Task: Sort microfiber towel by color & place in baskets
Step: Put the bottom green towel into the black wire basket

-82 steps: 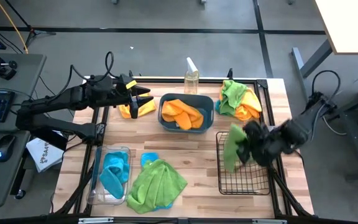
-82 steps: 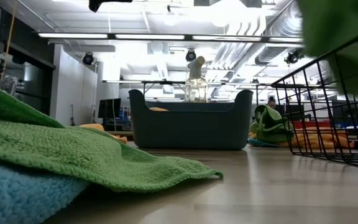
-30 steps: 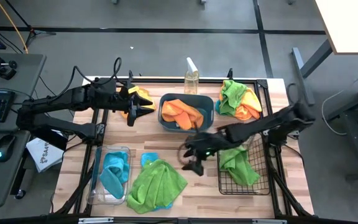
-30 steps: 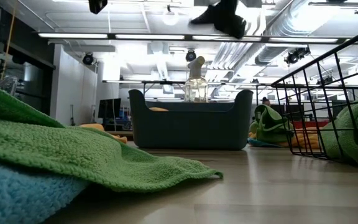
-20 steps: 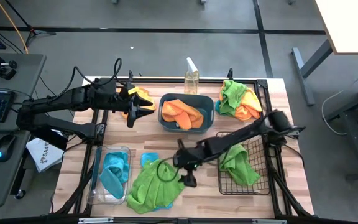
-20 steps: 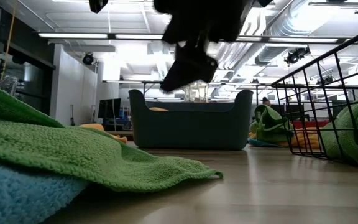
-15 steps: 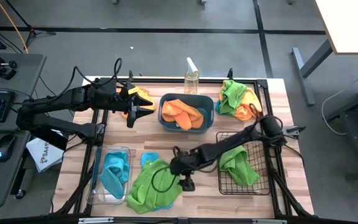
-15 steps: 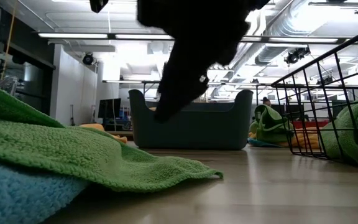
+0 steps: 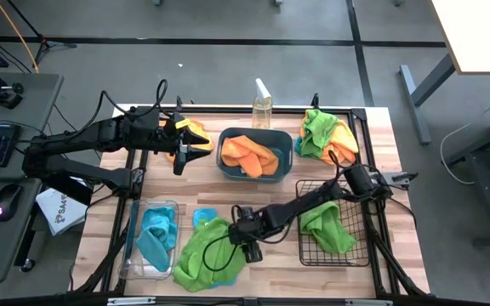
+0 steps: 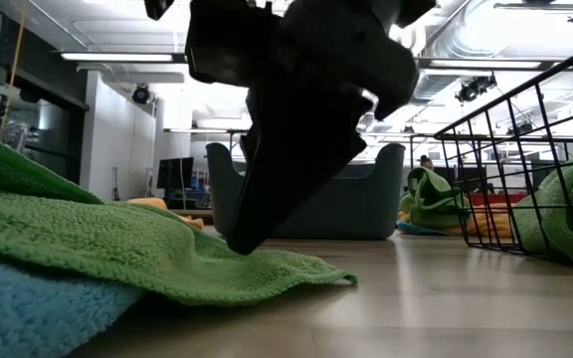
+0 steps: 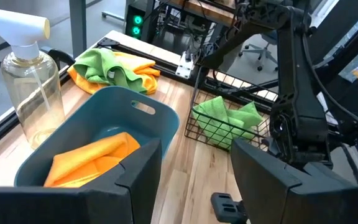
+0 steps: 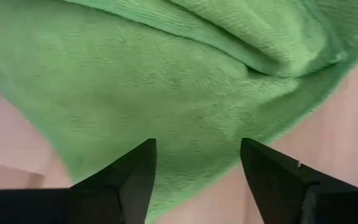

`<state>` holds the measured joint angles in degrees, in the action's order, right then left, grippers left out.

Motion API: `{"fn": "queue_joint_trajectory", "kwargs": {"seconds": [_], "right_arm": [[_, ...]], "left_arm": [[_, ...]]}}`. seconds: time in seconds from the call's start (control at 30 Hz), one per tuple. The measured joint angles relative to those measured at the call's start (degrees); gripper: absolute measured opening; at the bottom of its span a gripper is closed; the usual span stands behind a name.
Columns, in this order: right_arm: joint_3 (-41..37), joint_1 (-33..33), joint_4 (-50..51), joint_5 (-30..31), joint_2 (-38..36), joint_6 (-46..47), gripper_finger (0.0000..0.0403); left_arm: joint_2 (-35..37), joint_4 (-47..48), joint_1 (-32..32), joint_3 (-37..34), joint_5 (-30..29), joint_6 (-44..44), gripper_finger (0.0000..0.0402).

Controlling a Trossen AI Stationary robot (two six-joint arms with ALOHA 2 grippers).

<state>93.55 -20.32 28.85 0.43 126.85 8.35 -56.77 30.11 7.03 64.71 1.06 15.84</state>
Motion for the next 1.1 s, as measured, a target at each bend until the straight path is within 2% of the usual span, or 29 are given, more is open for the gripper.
{"fn": "queue_joint_trajectory", "kwargs": {"seconds": [0.1,0.27,0.5,0.67,0.77,0.93,1.1], "right_arm": [[-1.2,0.0,0.2,1.0,0.0,-1.6,0.0197],[-4.7,0.1,-3.6,-0.8,-0.4,-1.7,0.0141],[-5.9,0.1,-2.8,-1.6,-0.5,-2.8,0.0116],[-4.1,0.1,3.6,-2.6,-1.6,0.3,0.0014],[-2.2,0.3,9.8,-1.7,-3.1,-0.9,0.001],[-0.5,1.3,19.5,4.9,-10.2,-7.3,0.0004],[-0.3,3.1,21.6,9.0,-19.3,-11.8,0.0002]], "left_arm": [[0.0,0.0,0.0,0.0,0.0,0.0,0.0181],[0.0,0.0,0.1,0.0,-0.2,0.0,0.0181],[0.0,0.0,0.1,0.0,-0.3,0.0,0.0181],[0.0,0.0,0.1,0.0,-1.4,-0.4,0.0181],[0.4,-0.3,0.1,0.0,-2.7,-2.9,0.0181],[1.4,-2.2,0.1,0.0,-7.3,-3.6,0.0181],[2.0,-5.1,0.1,0.0,-8.4,-5.5,0.0181]]}}
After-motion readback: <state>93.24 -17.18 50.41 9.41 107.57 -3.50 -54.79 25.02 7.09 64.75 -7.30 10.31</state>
